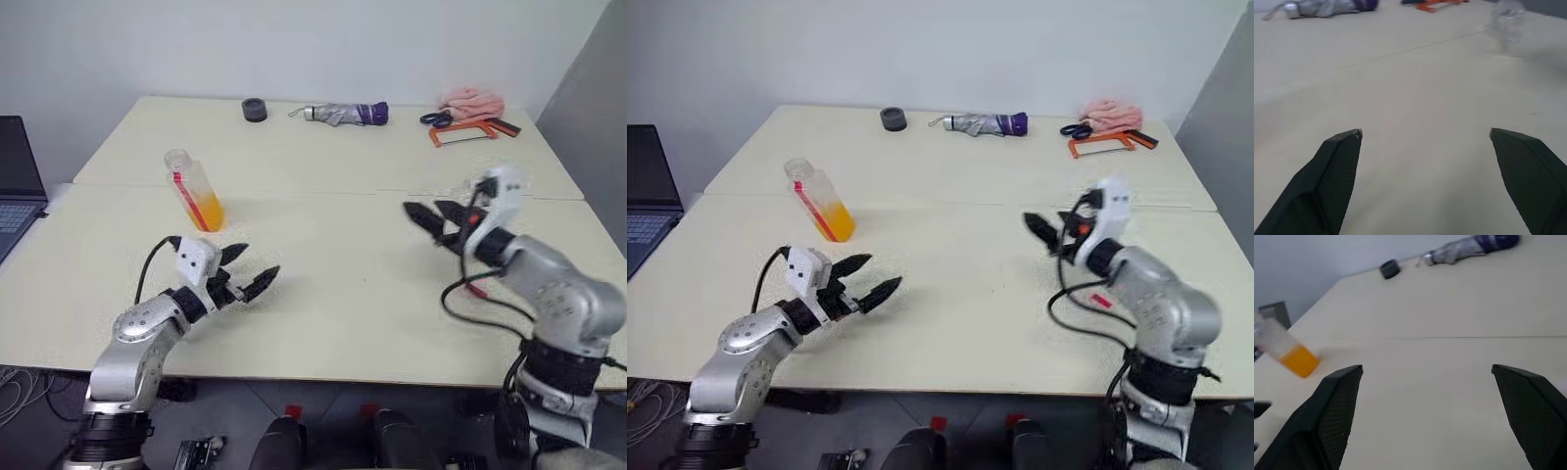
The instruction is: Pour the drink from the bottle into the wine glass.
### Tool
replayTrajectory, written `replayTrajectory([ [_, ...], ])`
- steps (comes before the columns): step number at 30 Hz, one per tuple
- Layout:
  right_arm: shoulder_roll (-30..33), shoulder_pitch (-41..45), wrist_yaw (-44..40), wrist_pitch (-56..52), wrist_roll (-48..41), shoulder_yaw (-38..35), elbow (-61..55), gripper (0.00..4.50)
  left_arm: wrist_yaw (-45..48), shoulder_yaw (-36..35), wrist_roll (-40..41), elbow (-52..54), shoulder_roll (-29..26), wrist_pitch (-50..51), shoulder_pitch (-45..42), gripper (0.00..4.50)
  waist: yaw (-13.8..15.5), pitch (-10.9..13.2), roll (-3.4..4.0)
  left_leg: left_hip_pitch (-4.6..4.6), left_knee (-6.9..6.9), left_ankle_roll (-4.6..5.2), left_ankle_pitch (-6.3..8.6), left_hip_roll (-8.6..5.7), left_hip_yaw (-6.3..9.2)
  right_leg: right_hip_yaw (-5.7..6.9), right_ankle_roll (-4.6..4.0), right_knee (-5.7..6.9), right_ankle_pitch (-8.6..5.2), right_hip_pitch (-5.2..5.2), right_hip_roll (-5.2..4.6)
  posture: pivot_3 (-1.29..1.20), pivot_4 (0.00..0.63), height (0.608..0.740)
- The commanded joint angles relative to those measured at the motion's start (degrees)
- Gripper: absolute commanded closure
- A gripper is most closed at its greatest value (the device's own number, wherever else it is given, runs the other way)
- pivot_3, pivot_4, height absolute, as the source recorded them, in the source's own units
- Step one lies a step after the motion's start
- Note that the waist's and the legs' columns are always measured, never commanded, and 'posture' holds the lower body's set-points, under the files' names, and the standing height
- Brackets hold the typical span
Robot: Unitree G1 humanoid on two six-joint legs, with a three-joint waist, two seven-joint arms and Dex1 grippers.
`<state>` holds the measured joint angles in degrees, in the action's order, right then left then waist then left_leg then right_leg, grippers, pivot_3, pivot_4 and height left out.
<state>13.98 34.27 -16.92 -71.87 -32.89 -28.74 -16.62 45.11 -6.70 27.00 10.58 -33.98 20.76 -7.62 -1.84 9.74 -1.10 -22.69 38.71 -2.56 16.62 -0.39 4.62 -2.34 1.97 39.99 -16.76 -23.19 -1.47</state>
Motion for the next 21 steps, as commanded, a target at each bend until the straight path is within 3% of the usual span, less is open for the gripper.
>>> replayTrajectory([
  [1,1.4,5.6,5.5,-5.3,-1.4,-9.1,9.4,0.00,7.7,1.4,3.2,2.6,-3.9,2.8,-2.5,0.03,-0.1,0.0,0.05,0.02,0.00,0.00,0.00,0.00,-0.04,-0.03,0.00,0.00,0.00,0.00,0.08,0.00,0.150,0.740],
  [7,6.2,12.6,6.9,-3.3,-0.3,-13.4,32.5,0.00,17.6,6.2,3.0,0.9,-7.6,3.2,-8.5,0.03,-0.3,0.1,0.18,0.05,-0.05,0.01,0.01,-0.02,-0.34,-0.11,-0.01,-0.02,-0.01,-0.01,0.18,0.00,0.150,0.740],
  [14,10.2,19.6,0.8,10.9,1.4,-9.9,56.8,0.00,21.2,9.4,1.8,-1.2,-6.3,2.6,-13.3,0.03,-1.4,0.1,0.25,0.02,-0.07,0.02,0.01,0.00,-0.48,-0.16,-0.01,-0.02,0.00,-0.04,0.21,0.00,0.150,0.740],
  [21,12.2,25.2,-5.5,22.8,3.7,-5.5,72.9,0.00,22.1,9.9,1.1,-2.3,-5.7,2.3,-14.5,0.03,-1.5,0.1,0.25,0.01,-0.07,0.02,0.01,0.04,-0.46,-0.15,-0.01,-0.04,0.00,-0.04,0.22,0.00,0.150,0.740],
])
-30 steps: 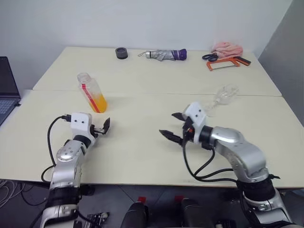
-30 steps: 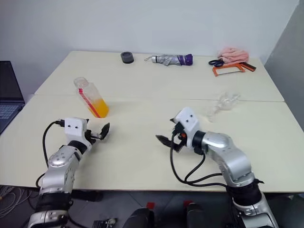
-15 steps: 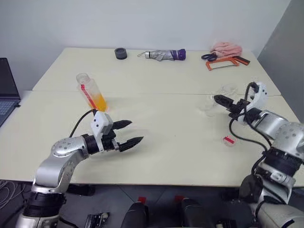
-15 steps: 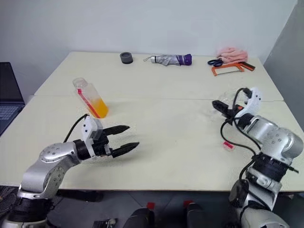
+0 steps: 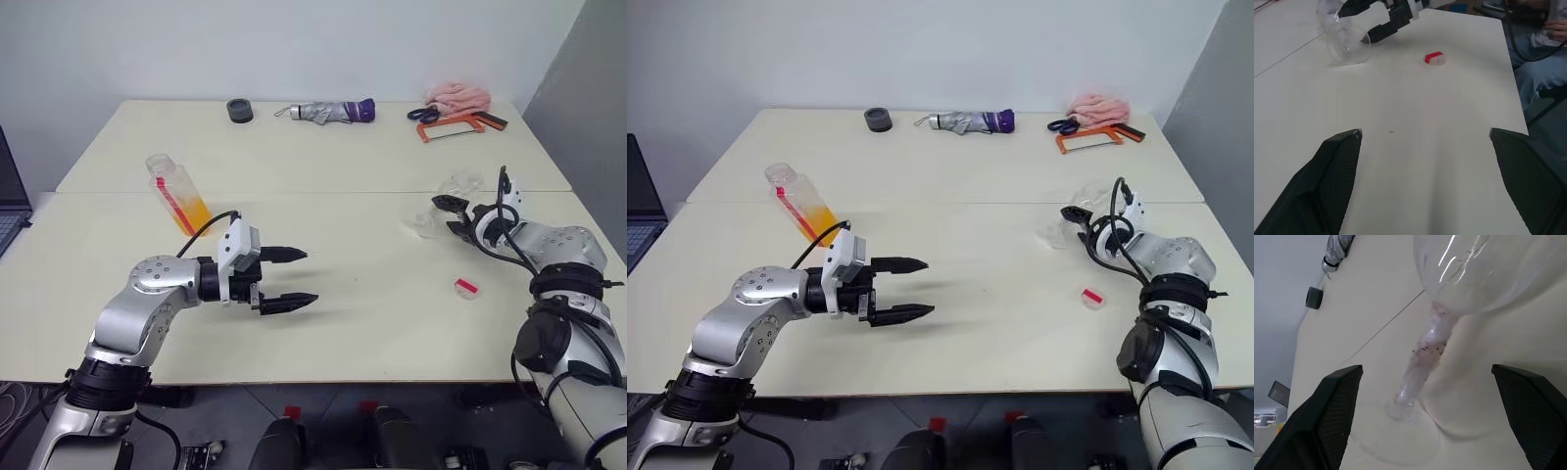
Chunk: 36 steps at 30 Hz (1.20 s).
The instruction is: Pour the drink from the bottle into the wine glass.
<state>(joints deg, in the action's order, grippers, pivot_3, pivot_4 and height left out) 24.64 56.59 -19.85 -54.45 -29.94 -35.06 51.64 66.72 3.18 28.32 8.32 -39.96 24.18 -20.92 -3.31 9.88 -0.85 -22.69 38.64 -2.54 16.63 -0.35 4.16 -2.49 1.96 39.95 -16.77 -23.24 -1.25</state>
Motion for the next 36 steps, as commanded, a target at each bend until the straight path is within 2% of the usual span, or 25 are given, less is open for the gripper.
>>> replayTrajectory([
  [1,1.8,3.7,-3.0,7.1,1.1,1.3,6.7,0.00,0.6,0.1,-0.3,-0.1,0.4,-1.1,-1.4,0.03,0.0,0.0,0.00,-0.01,0.00,0.00,0.00,0.00,0.01,0.00,0.00,0.00,0.00,0.00,-0.01,0.00,0.150,0.740],
  [7,1.6,7.2,-5.0,15.0,1.9,2.2,15.7,0.00,1.0,0.6,-1.1,-1.0,1.0,-1.7,-2.3,0.03,0.0,0.0,0.00,-0.01,0.01,-0.01,0.00,0.00,0.00,0.00,0.00,-0.01,0.00,0.00,-0.01,0.00,0.150,0.740],
  [10,1.2,7.8,-5.3,16.4,1.4,1.9,17.7,0.59,1.0,0.9,-1.5,-1.2,1.1,-2.2,-2.3,0.00,0.0,0.0,0.00,-0.02,0.01,-0.01,0.00,0.02,0.02,-0.01,0.00,-0.02,0.00,0.00,-0.02,0.00,0.150,0.740],
  [16,0.3,8.2,-5.7,16.9,0.0,1.0,18.7,2.63,0.8,0.9,-2.0,-1.2,1.4,-2.5,-1.9,0.00,0.0,0.0,0.01,-0.03,0.01,-0.01,0.00,0.03,0.03,-0.01,0.00,-0.01,0.00,0.00,-0.03,0.00,0.150,0.740],
  [19,0.0,8.5,-6.7,15.8,-0.6,1.0,18.0,3.79,0.7,0.9,-2.1,-1.2,1.5,-2.5,-1.7,0.00,0.0,0.0,0.01,-0.03,0.01,-0.01,0.00,0.04,0.04,-0.01,0.00,-0.01,0.00,0.00,-0.04,0.00,0.150,0.740],
  [21,-0.2,8.9,-7.3,16.0,-1.1,1.0,16.8,4.33,0.6,0.7,-2.1,-1.2,1.6,-2.5,-1.5,0.00,0.0,0.0,0.01,-0.02,0.01,-0.01,0.00,0.04,0.03,-0.02,0.00,0.00,0.00,0.00,-0.04,0.00,0.150,0.740],
  [26,-2.0,6.6,-10.6,25.0,3.1,6.6,10.3,4.40,0.2,0.6,-2.1,-1.2,1.8,-2.4,-1.3,0.00,0.0,0.1,0.08,-0.07,0.02,-0.01,0.00,0.04,0.07,-0.01,0.00,-0.01,0.00,-0.02,-0.06,0.00,0.150,0.740],
  [32,-6.5,0.2,-7.7,41.1,10.5,14.2,2.1,4.40,0.2,0.7,-2.3,-1.4,2.0,-2.6,-1.4,0.00,0.0,0.1,0.09,-0.07,0.03,-0.02,-0.01,0.10,0.23,-0.01,0.00,0.00,0.00,-0.03,-0.08,0.00,0.150,0.740],
  [36,-9.0,-5.8,-7.9,46.1,14.6,19.7,-3.0,4.40,0.5,0.9,-2.5,-1.8,2.1,-2.8,-1.7,0.00,0.0,0.1,0.11,-0.06,0.05,-0.04,-0.02,0.11,0.28,-0.01,0.00,0.03,0.00,-0.04,-0.09,0.00,0.150,0.740],
])
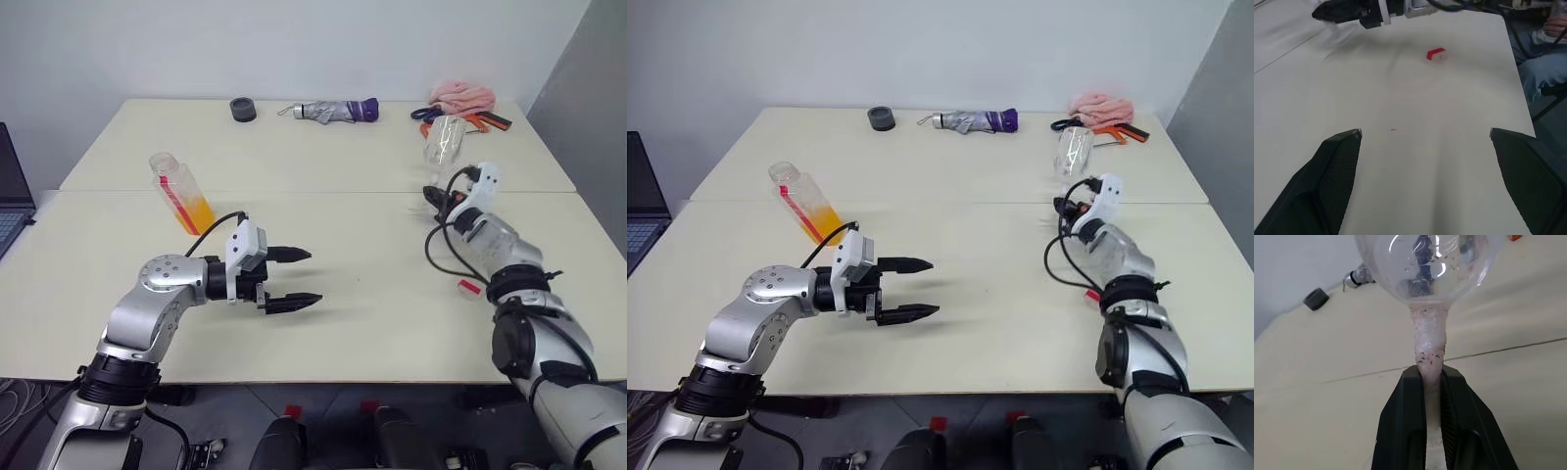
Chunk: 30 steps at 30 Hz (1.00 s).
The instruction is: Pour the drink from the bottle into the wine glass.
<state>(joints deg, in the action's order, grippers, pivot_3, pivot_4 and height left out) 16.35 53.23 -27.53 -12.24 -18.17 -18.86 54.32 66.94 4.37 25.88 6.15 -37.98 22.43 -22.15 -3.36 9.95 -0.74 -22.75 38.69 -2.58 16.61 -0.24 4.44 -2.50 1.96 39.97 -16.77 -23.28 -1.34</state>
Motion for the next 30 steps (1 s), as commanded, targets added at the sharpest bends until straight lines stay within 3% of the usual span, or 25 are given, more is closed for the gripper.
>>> replayTrajectory([
  [1,-1.1,-3.7,-0.4,4.1,3.5,4.5,-7.1,4.40,0.4,-0.3,-0.1,0.3,0.2,-1.1,-0.4,0.00,0.0,0.0,0.00,0.00,0.00,0.00,0.00,0.01,0.02,0.00,0.00,0.00,0.00,0.00,0.00,0.00,0.150,0.740],
  [16,-3.4,-27.3,-3.3,-0.5,5.8,15.1,-30.6,4.40,-0.3,-0.5,0.0,0.8,0.5,-0.8,0.2,0.00,0.0,-0.1,-0.05,0.25,0.00,0.02,0.01,-0.01,0.05,-0.01,0.00,0.01,0.00,0.18,0.08,0.00,0.150,0.740],
  [21,-3.3,-28.6,-2.7,0.3,7.1,16.1,-32.6,4.40,-2.2,-1.7,0.2,0.7,1.4,-0.9,0.6,0.00,0.0,-0.1,-0.07,0.40,-0.02,0.02,0.01,0.01,0.10,0.02,0.00,0.01,-0.01,0.30,0.23,0.00,0.150,0.740],
  [30,-7.7,-22.3,-4.9,9.8,8.4,20.6,-37.4,4.40,-18.5,-9.9,-2.8,-0.3,4.9,-2.6,3.7,0.00,-0.7,-0.1,-0.04,0.37,-0.07,0.02,0.01,0.06,-0.01,-0.11,0.00,0.06,-0.01,0.11,0.21,0.00,0.150,0.740],
])
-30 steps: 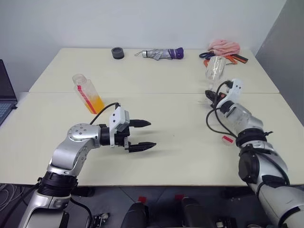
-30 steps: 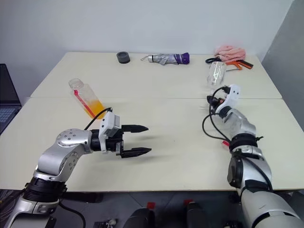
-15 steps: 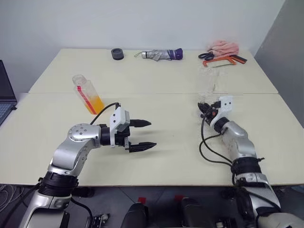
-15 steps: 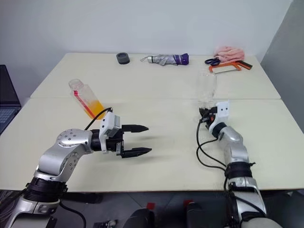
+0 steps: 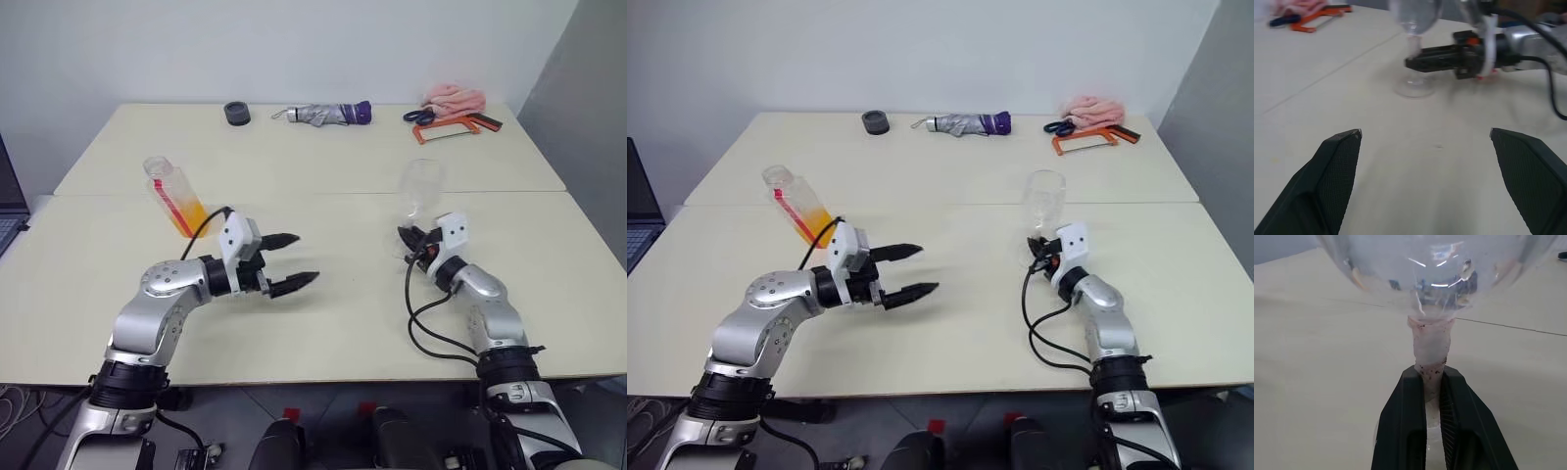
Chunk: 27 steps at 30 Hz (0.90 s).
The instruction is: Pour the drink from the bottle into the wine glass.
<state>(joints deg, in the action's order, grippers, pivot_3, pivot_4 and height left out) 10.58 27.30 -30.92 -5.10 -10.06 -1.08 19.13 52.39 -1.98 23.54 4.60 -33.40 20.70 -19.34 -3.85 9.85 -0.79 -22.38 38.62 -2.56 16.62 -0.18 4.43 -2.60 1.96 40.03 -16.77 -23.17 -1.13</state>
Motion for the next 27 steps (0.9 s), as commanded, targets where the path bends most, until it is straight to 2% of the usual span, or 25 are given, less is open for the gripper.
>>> replayTrajectory([
  [1,-3.1,5.1,-1.7,3.3,0.7,3.6,-0.7,4.40,-5.5,-4.6,-0.6,2.0,0.4,-0.9,1.7,0.00,-0.3,0.0,0.01,-0.01,-0.02,0.00,0.00,0.04,0.00,-0.01,0.00,0.00,0.00,-0.03,-0.01,0.00,0.150,0.740],
  [8,-8.8,15.8,-3.4,9.7,3.1,6.8,15.5,4.40,-8.0,-9.2,1.9,8.0,-1.9,1.5,7.7,0.00,0.2,0.0,0.01,-0.07,-0.02,-0.02,-0.01,0.17,0.04,0.07,-0.01,-0.01,0.01,-0.03,-0.16,0.00,0.150,0.740],
  [15,-10.4,23.2,-3.9,19.9,6.2,6.6,33.2,4.40,-7.4,-12.7,5.6,12.6,-5.1,4.6,9.7,0.00,0.7,0.0,0.02,-0.10,-0.02,-0.04,-0.02,0.04,0.07,0.08,-0.01,-0.04,0.01,-0.02,-0.24,0.00,0.150,0.740],
  [25,-10.3,25.3,-4.0,25.7,7.0,5.2,41.6,4.40,-7.6,-13.7,8.3,16.3,-7.9,7.4,8.1,0.00,0.4,0.0,0.02,-0.08,-0.08,-0.05,-0.03,0.05,0.05,0.07,-0.01,-0.04,0.01,-0.04,-0.20,0.00,0.150,0.740],
  [27,-10.4,25.2,-4.4,25.9,6.8,5.0,41.7,3.67,-7.7,-13.4,8.2,16.3,-8.1,7.4,7.6,0.00,0.4,0.0,0.02,-0.08,-0.08,-0.05,-0.03,0.04,0.05,0.07,-0.01,-0.04,0.01,-0.03,-0.20,0.00,0.150,0.740],
])
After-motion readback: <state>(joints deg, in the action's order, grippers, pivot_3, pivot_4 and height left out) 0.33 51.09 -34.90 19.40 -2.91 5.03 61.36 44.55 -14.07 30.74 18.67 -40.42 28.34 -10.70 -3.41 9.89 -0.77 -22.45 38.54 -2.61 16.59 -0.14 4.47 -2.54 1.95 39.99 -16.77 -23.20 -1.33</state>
